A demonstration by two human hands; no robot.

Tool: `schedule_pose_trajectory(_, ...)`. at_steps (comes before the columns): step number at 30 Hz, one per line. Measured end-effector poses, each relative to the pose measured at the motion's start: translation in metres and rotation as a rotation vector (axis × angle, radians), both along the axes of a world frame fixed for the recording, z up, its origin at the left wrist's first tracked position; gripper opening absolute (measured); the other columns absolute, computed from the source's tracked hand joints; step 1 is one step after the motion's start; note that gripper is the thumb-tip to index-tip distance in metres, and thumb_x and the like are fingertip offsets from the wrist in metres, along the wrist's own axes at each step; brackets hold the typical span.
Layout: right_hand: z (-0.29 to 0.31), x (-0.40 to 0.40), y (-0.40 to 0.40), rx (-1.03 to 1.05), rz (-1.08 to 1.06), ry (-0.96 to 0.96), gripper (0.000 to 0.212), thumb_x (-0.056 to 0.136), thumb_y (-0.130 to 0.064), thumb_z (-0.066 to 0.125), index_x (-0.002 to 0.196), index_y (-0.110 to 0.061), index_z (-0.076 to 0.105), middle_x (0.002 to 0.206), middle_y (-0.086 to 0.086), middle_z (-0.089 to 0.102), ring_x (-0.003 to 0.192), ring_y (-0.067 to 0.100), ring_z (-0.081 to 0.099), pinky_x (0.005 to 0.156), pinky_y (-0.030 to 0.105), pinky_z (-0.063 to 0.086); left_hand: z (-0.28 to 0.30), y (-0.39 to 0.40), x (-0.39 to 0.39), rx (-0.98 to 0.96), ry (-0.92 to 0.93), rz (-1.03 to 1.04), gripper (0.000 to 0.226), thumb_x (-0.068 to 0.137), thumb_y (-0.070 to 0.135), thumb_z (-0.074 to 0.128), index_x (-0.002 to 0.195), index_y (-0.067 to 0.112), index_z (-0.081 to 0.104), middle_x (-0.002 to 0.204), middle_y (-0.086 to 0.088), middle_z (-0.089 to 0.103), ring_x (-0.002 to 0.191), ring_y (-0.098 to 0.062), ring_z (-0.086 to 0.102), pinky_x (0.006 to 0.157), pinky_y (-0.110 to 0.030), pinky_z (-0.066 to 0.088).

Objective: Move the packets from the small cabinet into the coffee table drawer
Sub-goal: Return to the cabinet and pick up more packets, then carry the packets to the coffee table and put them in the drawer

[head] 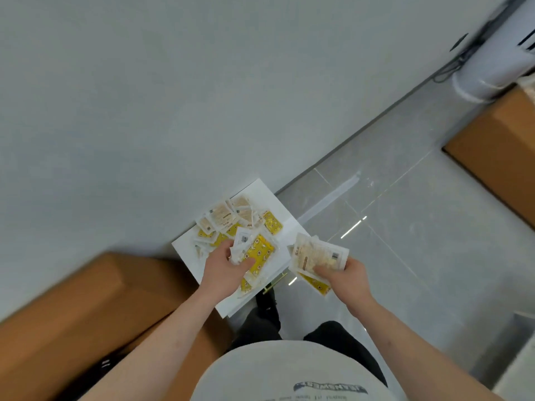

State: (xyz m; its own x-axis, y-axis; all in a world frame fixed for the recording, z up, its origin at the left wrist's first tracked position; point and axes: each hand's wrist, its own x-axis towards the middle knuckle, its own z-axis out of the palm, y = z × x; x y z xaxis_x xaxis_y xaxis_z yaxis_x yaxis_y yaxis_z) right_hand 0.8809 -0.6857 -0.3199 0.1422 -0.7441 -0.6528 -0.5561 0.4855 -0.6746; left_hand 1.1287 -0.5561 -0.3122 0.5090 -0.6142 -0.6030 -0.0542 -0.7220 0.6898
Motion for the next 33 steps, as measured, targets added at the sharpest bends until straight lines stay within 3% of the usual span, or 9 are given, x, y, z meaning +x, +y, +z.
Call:
schedule_pose_trajectory(6, 0.031, -0.039, 0.019, -0.027, -0.068, -0.102, 0.024, 0.081, -0.010, 0.083, 0.101, -0.021, 0.076, 0.095, -0.006, 0.078, 0.084, 0.010, 0.075, 0.066, 0.022, 0.059, 0.024, 0.002, -0.030, -0.036, -0.079, -0.080, 0.045, 0.081, 0.036, 0.081, 0.122, 0.032, 0.063, 0.111, 0.014, 0.070, 0.105, -0.008, 0.065, 0.092, -0.039, 0.057)
schedule_pose_trajectory(10, 0.048, -0.080, 0.030, -0.052, -0.087, -0.158, 0.023, 0.081, -0.010, 0.082, 0.098, -0.024, 0.075, 0.094, -0.007, 0.078, 0.082, 0.009, 0.076, 0.065, 0.022, 0.059, 0.043, 0.007, -0.069, -0.091, -0.114, -0.111, 0.034, 0.083, 0.035, 0.080, 0.112, 0.039, 0.062, 0.110, 0.017, 0.068, 0.109, -0.011, 0.062, 0.093, -0.037, 0.054)
schedule_pose_trajectory(12, 0.056, -0.105, 0.037, -0.069, -0.087, -0.178, 0.023, 0.081, -0.010, 0.083, 0.098, -0.023, 0.075, 0.093, -0.007, 0.079, 0.081, 0.008, 0.076, 0.064, 0.020, 0.058, 0.053, 0.013, -0.094, -0.127, -0.125, -0.109, 0.031, 0.084, 0.030, 0.080, 0.103, 0.044, 0.059, 0.102, 0.020, 0.066, 0.102, -0.006, 0.062, 0.087, -0.032, 0.051)
schedule_pose_trajectory(14, 0.063, -0.133, 0.045, -0.088, -0.083, -0.194, 0.022, 0.081, -0.009, 0.083, 0.096, -0.023, 0.075, 0.092, -0.006, 0.079, 0.080, 0.009, 0.076, 0.066, 0.023, 0.058, 0.062, 0.021, -0.121, -0.159, -0.130, -0.099, 0.029, 0.085, 0.026, 0.080, 0.104, 0.039, 0.062, 0.098, 0.021, 0.066, 0.096, -0.001, 0.063, 0.079, -0.026, 0.050)
schedule_pose_trajectory(17, 0.073, -0.179, 0.061, -0.102, -0.070, -0.209, 0.022, 0.080, -0.009, 0.083, 0.095, -0.023, 0.076, 0.091, -0.005, 0.080, 0.081, 0.011, 0.077, 0.070, 0.027, 0.059, 0.070, 0.038, -0.163, -0.195, -0.107, -0.053, 0.031, 0.083, 0.025, 0.081, 0.111, 0.030, 0.068, 0.101, 0.014, 0.073, 0.095, -0.002, 0.067, 0.081, -0.027, 0.055)
schedule_pose_trajectory(25, 0.099, -0.282, 0.123, -0.146, -0.137, -0.215, 0.025, 0.080, -0.009, 0.084, 0.097, -0.023, 0.075, 0.090, -0.009, 0.079, 0.080, 0.009, 0.077, 0.067, 0.026, 0.060, 0.084, 0.082, -0.262, -0.204, -0.116, -0.115, 0.024, 0.084, 0.025, 0.080, 0.103, 0.032, 0.067, 0.096, 0.013, 0.073, 0.090, -0.004, 0.069, 0.074, -0.026, 0.054)
schedule_pose_trajectory(30, 0.110, -0.321, 0.166, -0.169, -0.258, -0.205, 0.025, 0.079, -0.009, 0.084, 0.099, -0.021, 0.076, 0.095, -0.005, 0.080, 0.082, 0.011, 0.077, 0.074, 0.032, 0.062, 0.090, 0.100, -0.284, -0.199, -0.112, -0.219, 0.024, 0.082, 0.027, 0.081, 0.103, 0.029, 0.070, 0.096, 0.011, 0.076, 0.090, -0.007, 0.071, 0.080, -0.034, 0.058)
schedule_pose_trajectory(33, 0.119, -0.336, 0.195, -0.179, -0.334, -0.197, 0.025, 0.080, -0.011, 0.084, 0.100, -0.024, 0.074, 0.094, -0.007, 0.079, 0.082, 0.009, 0.077, 0.072, 0.029, 0.060, 0.092, 0.107, -0.290, -0.200, -0.091, -0.268, 0.021, 0.083, 0.022, 0.081, 0.101, 0.027, 0.069, 0.093, 0.010, 0.075, 0.088, -0.008, 0.070, 0.072, -0.028, 0.054)
